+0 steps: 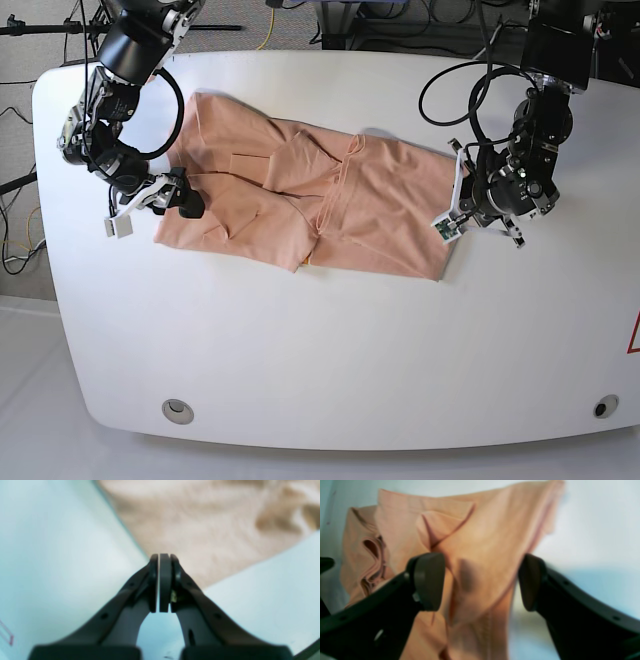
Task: Fold the T-shirt properly
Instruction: 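Release the right gripper and reposition it at the shirt's folded end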
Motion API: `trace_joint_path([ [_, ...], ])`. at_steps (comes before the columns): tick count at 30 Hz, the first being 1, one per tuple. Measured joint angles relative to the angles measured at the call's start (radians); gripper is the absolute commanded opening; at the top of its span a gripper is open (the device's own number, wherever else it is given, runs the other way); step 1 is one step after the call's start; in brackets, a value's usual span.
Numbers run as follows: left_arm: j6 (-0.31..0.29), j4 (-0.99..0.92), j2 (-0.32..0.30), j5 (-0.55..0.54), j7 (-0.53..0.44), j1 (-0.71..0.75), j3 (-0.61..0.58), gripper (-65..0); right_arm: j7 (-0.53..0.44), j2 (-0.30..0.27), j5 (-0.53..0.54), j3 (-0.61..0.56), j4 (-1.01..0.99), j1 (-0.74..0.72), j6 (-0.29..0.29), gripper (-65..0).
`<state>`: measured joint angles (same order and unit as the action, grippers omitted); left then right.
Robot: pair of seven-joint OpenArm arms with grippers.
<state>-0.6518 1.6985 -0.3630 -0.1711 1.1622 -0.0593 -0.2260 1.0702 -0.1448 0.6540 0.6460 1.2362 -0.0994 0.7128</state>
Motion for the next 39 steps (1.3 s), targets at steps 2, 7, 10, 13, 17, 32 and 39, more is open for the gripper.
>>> trace_joint_path([
  [2,0.0,-0.014,0.001,-0.002,-0.021,0.011,0.0,-65.0,-0.001,0.004,0.006,-0.013,0.0,0.0,0.003,-20.8],
  [7,0.0,-0.069,0.0,-0.005,-0.058,0.032,-0.001,-65.0,-0.001,0.003,0.005,-0.053,0.0,-0.001,0.003,-21.0],
  [10,0.0,-0.088,-0.013,-0.008,-0.101,0.041,0.003,-65.0,-0.004,0.002,0.005,-0.068,0.0,0.0,0.003,-24.6],
  [13,0.0,-0.097,-0.025,-0.014,-0.134,0.049,0.006,-65.0,-0.004,0.001,0.003,-0.07,0.0,-0.001,0.002,-34.8],
  [17,0.0,-0.099,-0.028,-0.016,-0.161,0.064,0.01,-65.0,-0.005,0.006,-0.019,-0.074,-0.002,0.003,-0.006,-61.9],
  [32,0.0,-0.101,-0.023,-0.005,-0.185,0.07,0.01,-65.0,0.042,0.011,-0.058,-0.085,0.057,0.002,-0.01,-65.0],
  [39,0.005,-0.101,-0.007,0.002,-0.187,0.069,0.01,-65.0,0.124,0.02,-0.079,-0.084,0.165,-0.011,-0.017,-65.0],
])
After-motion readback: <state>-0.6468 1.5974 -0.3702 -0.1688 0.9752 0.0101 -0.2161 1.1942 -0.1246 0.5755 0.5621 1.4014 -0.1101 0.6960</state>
